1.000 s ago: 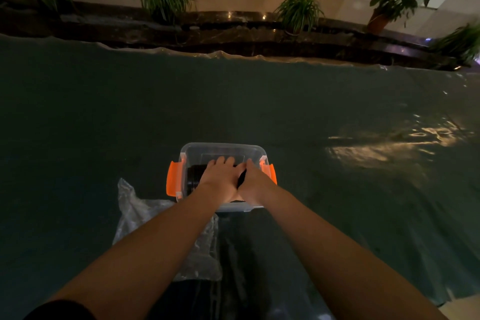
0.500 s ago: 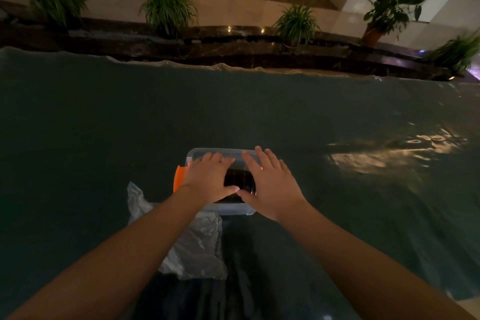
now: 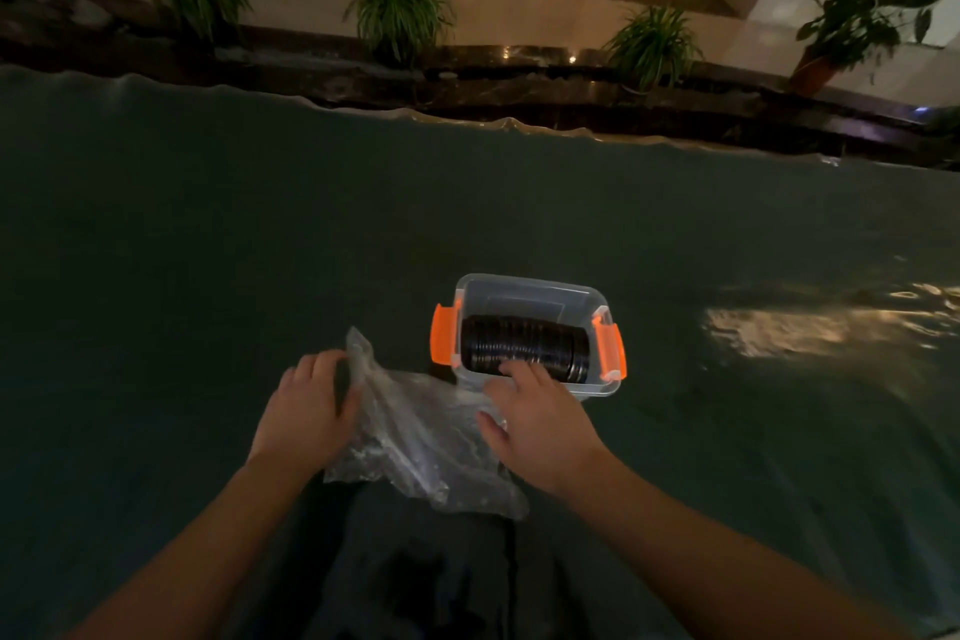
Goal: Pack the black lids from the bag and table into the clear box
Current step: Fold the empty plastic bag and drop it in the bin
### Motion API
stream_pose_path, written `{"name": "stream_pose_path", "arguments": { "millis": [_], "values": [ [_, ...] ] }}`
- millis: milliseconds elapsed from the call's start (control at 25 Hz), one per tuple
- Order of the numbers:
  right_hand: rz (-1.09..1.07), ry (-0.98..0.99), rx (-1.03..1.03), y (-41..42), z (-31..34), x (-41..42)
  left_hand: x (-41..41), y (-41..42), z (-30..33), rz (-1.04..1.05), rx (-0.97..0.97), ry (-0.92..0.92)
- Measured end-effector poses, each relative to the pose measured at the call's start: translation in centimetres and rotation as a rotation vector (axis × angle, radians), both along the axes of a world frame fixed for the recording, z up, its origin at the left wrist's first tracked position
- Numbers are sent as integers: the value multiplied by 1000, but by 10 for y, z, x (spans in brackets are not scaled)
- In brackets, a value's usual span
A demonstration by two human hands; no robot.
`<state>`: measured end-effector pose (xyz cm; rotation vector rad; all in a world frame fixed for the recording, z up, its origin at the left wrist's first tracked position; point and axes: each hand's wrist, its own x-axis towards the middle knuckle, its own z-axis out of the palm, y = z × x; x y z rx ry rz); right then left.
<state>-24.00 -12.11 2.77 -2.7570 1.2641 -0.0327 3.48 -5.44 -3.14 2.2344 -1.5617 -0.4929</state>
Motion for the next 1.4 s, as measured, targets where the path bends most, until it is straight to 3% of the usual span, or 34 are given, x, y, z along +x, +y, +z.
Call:
{"name": "stream_pose_path", "arguments": {
  "millis": [120,240,320,520,680,840,1120,1200,1280,1400],
  "values": [
    [-34,81,-84,8,-13,8,8,16,-23,67,201,165],
    [38,95,-160,16,-27,14,3,28,-33,51,265,305],
    [57,134,-87,20,-40,17,0,32,-34,74,275,369],
    [-145,239,148,9,-63,19,1,49,-28,104,287,411],
    [-243,147,307,1,-77,17,5,80,-25,118,297,434],
    [-255,139,288,-2,-77,-3,0,117,-25,171,290,418],
    [-283,37,335,-3,-68,-35,-41,160,-27,317,312,348],
    [-221,-40,286,8,-63,-35,-54,166,-23,355,202,203],
    [-139,-131,162,21,-59,-31,-59,163,-16,285,50,-17],
    [-55,-198,116,50,-56,-17,-67,143,3,-23,-78,-229]
  ]
}}
